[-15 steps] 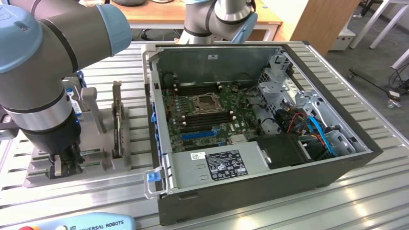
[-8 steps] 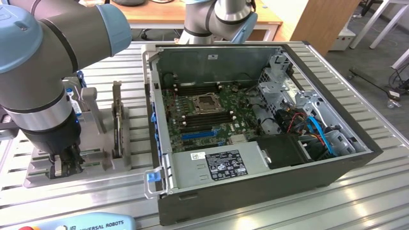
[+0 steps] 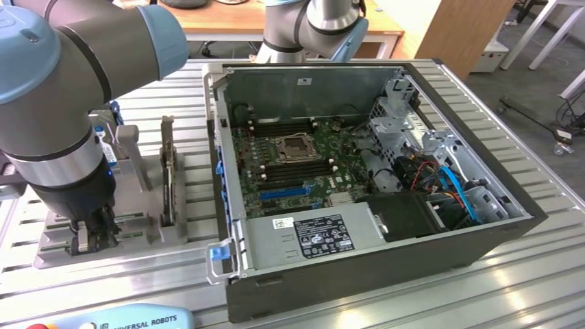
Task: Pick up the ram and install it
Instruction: 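Pick up the ram and move it above insertion slot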
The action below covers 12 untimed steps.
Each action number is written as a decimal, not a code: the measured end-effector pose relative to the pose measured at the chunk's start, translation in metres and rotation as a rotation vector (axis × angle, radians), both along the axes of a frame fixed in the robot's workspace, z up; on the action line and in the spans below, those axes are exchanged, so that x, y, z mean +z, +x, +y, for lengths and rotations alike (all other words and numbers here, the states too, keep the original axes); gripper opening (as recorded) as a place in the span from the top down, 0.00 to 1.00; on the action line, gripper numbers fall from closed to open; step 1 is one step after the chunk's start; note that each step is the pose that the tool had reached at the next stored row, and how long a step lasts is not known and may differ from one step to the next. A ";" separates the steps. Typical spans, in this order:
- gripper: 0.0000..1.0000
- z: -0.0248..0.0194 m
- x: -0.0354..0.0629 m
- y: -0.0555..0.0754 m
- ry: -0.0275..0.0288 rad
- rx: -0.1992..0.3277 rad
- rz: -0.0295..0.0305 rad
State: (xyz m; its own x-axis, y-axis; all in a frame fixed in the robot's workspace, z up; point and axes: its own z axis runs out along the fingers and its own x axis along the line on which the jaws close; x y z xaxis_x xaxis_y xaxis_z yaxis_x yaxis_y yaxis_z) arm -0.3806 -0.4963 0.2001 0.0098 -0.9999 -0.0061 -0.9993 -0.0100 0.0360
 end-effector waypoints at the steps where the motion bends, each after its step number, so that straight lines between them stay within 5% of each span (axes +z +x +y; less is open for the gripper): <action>1: 0.73 0.0000 0.0004 0.000 0.0002 0.000 -0.0001; 12: 0.73 0.0004 0.0006 0.000 0.0000 0.000 0.0000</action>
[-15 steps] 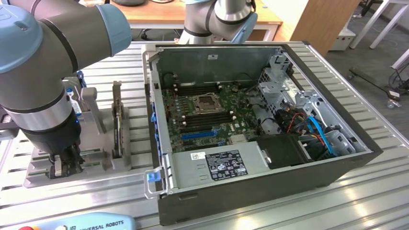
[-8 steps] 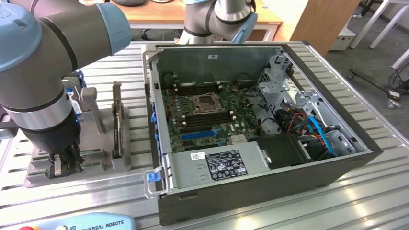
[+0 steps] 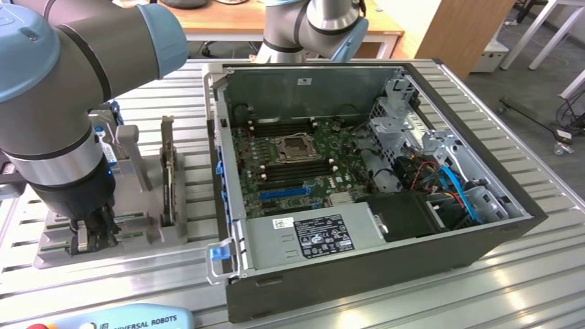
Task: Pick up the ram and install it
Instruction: 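Pick up the ram and move it above insertion slot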
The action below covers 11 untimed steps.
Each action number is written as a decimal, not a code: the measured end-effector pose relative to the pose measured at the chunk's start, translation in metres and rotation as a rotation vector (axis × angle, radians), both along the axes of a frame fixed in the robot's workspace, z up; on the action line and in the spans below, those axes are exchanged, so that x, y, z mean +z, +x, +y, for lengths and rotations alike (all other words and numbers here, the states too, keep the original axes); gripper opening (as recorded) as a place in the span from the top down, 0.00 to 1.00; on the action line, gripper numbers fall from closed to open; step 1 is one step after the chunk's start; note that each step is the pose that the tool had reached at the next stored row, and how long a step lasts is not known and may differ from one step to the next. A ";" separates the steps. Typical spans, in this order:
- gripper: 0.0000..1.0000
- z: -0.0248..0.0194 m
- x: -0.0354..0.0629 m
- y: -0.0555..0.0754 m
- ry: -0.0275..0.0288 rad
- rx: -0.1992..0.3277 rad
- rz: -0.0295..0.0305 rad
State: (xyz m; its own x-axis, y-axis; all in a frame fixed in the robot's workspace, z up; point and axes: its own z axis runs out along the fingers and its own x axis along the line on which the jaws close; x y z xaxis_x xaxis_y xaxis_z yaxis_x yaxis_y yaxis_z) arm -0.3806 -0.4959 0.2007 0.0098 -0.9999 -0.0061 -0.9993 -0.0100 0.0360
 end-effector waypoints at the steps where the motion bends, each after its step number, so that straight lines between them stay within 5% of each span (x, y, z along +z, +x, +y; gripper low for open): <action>1: 0.73 0.0000 0.0000 0.000 0.0000 0.000 0.0001; 11: 0.73 0.0020 -0.0003 0.000 0.0000 0.000 -0.0001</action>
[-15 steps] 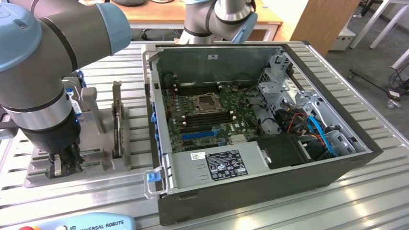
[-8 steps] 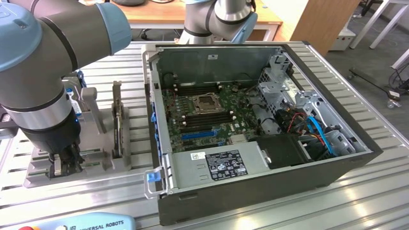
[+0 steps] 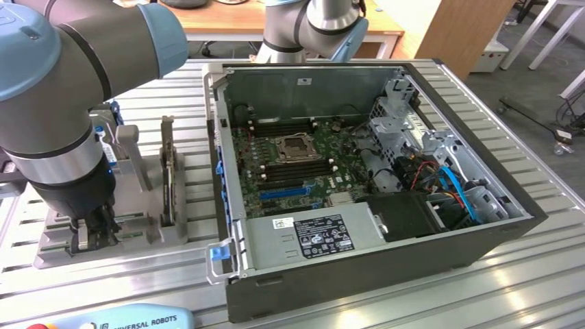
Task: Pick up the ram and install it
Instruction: 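Pick up the ram and move it above insertion slot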
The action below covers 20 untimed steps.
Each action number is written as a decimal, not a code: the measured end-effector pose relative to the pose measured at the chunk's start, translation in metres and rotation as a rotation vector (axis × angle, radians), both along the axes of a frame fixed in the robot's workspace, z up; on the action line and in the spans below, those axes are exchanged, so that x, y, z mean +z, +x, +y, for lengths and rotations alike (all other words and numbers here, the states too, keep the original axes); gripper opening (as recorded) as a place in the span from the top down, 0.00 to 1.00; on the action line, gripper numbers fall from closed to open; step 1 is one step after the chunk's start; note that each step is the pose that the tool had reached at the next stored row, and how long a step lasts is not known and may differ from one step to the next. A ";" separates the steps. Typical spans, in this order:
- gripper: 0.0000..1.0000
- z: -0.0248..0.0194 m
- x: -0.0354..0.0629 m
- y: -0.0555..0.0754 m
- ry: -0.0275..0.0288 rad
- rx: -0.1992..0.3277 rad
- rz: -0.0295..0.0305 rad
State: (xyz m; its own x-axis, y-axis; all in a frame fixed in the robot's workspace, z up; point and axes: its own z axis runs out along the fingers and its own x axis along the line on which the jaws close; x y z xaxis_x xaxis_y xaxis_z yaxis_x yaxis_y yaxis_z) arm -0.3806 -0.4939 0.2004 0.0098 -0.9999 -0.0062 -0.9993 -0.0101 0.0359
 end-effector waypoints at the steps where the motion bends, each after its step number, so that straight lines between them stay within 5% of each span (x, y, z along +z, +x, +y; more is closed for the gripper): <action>1: 0.73 0.0000 0.0000 0.000 0.0000 0.000 0.0000; 20: 0.73 -0.0022 0.0000 0.000 0.0000 0.000 0.0000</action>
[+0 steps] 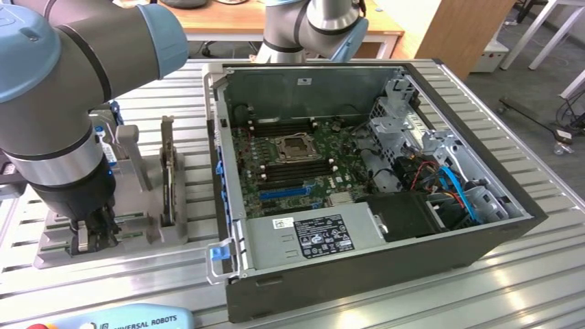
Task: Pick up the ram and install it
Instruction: 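Pick up the ram and move it above insertion slot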
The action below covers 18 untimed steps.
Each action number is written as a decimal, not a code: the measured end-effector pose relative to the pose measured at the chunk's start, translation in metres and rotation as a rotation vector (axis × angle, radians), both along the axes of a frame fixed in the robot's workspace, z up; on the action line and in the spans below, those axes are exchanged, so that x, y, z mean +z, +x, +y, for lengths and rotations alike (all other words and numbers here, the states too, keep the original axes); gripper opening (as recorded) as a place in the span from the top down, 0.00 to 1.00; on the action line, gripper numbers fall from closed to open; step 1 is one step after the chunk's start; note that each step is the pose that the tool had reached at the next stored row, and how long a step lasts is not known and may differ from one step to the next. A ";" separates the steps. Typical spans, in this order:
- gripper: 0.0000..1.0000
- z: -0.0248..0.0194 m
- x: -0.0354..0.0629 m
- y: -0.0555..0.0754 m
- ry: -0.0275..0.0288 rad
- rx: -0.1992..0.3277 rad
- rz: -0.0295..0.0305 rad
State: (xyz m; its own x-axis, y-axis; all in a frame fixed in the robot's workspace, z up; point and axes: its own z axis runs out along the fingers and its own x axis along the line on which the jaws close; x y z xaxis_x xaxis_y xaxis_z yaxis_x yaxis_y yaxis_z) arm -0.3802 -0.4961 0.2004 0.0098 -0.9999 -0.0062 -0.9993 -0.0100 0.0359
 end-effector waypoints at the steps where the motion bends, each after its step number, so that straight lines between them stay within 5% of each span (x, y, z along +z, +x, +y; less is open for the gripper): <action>1: 0.73 0.0000 0.0000 0.000 0.0000 0.000 0.0001; 5: 0.75 0.0000 0.0000 0.000 0.0000 0.000 0.0000; 7: 0.87 0.0000 0.0000 0.000 0.0001 0.000 0.0000; 18: 0.88 0.0000 0.0000 0.000 0.0000 0.000 0.0001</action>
